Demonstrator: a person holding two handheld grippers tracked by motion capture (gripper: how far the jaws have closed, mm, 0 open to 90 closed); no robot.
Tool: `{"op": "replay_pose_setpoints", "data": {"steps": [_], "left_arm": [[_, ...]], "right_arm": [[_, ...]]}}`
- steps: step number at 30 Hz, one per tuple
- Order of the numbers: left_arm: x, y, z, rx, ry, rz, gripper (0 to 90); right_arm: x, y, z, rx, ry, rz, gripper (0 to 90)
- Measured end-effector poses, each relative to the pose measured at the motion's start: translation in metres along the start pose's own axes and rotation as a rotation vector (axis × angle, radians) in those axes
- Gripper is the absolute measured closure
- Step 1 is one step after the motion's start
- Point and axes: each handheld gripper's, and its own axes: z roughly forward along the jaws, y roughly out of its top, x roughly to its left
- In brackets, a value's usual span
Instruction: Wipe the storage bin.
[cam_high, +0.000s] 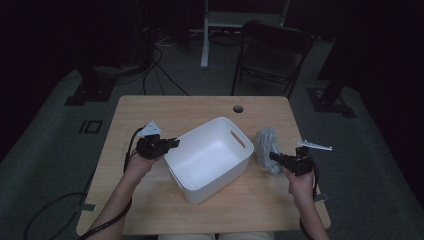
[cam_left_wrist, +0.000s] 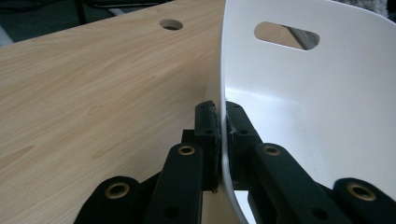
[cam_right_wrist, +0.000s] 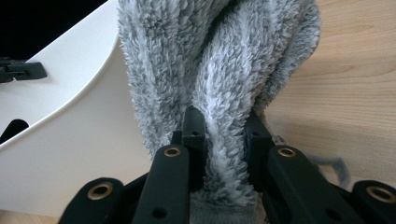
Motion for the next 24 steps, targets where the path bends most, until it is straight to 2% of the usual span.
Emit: {"op": "replay_pose_setpoints", "data": {"steps": [9,14,18,24], "left_arm": [[-0.004,-0.008,-0.014,-0.008,0.11,-0.029,87.4],[-0.008,-0.014,-0.02,-0.023,0.144,-0.042,87.5],[-0.006,-0.016,-0.021,-0.039,0.123,-0.056,87.1],[-0.006,-0.016,-0.02,-0.037,0.128,-0.043,87.2]], "right_arm": [[0.002,0.001,0.001,0.005,0.002,-0.008,76.5],[0.005,0.0,0.003,0.005,0.01,-0.008,76.5],[0.009,0.002,0.007,0.007,0.021,-0.012,76.5],[0.029,0.014,0.014,-0.013,0.075,-0.038,76.5]]}}
